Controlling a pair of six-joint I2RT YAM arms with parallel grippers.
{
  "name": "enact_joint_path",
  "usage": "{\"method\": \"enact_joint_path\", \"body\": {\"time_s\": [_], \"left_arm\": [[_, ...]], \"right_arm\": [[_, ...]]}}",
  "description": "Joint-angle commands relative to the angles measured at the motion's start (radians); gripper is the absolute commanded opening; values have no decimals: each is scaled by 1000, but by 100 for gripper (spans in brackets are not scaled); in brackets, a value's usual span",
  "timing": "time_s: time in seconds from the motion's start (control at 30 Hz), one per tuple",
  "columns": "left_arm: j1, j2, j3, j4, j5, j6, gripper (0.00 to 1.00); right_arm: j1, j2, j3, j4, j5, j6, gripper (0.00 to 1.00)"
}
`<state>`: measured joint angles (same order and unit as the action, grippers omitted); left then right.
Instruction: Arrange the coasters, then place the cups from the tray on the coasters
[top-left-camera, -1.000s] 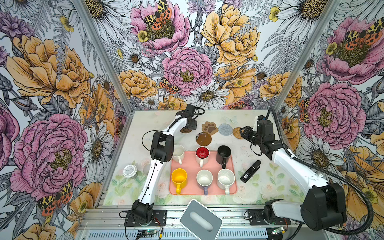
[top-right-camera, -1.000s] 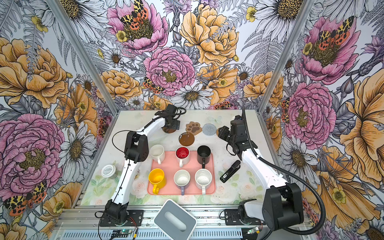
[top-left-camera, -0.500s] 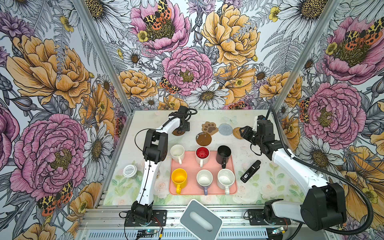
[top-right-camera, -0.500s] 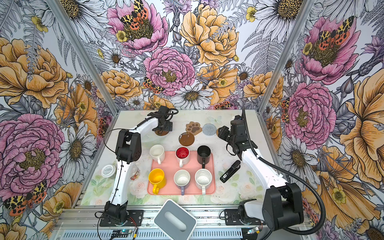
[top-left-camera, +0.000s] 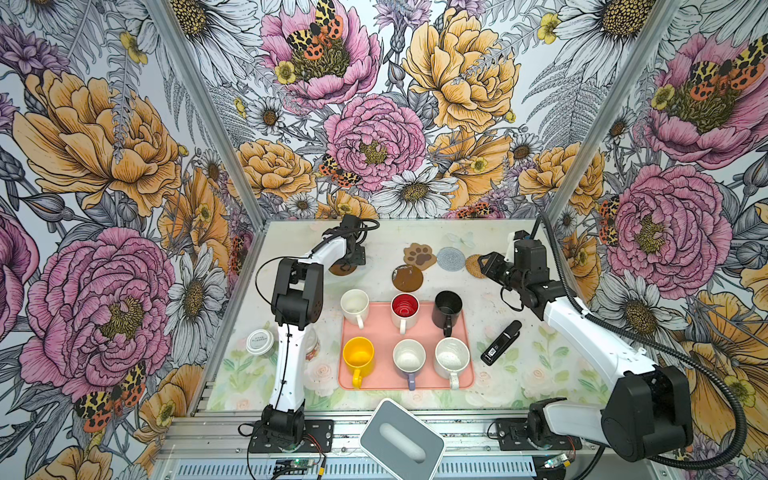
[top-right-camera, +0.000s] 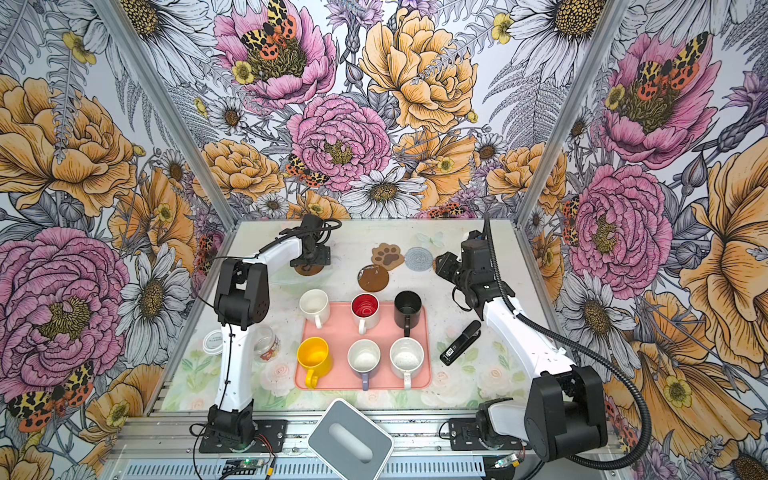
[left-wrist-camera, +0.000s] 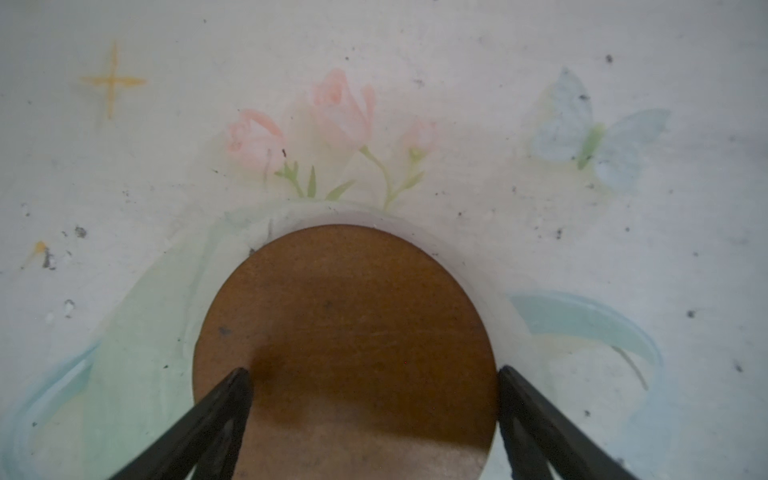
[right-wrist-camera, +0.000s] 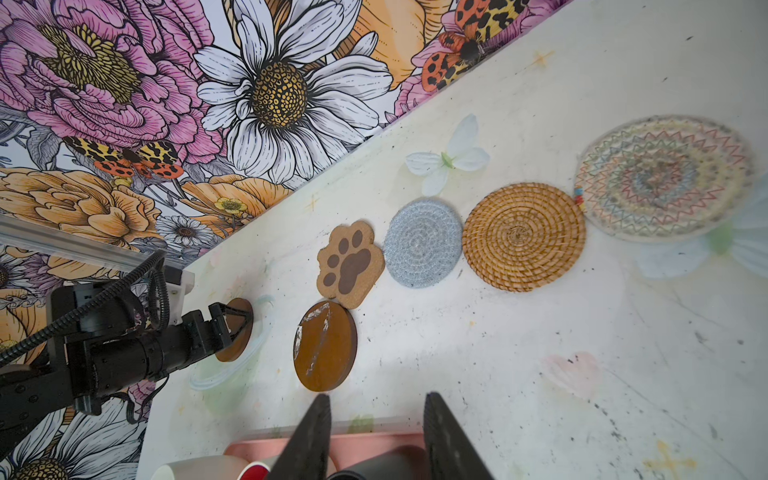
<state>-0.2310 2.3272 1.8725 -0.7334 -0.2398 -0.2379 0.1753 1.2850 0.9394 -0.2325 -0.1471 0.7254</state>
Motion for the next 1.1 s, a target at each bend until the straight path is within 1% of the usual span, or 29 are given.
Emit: {"method": "enact_joint_path", "body": {"time_s": [0.0, 0.33, 0.47, 0.57, 0.73, 0.83, 1.07], "left_arm": [[19, 14, -49, -57, 23, -35, 91], [18, -12, -66, -57, 23, -44, 92], [1, -49, -62, -52, 22, -46, 92], [-22, -94, -44, -53, -5, -38, 93], [-73, -177, -6, -54, -30, -19, 95], [-119, -220, 0, -55, -32, 1, 95], [-255, -270, -24, -64, 19, 52, 97]], "right_arm": [[-5, 7, 3, 36, -11, -3, 39], [-3, 3, -1, 38, -18, 0, 39], [-3, 0, -5, 38, -19, -1, 39], [-4, 0, -5, 40, -25, -3, 39], [-3, -2, -6, 44, -30, -2, 39], [-2, 0, -6, 46, -30, -1, 39], [-2, 4, -11, 53, -29, -2, 40]]}}
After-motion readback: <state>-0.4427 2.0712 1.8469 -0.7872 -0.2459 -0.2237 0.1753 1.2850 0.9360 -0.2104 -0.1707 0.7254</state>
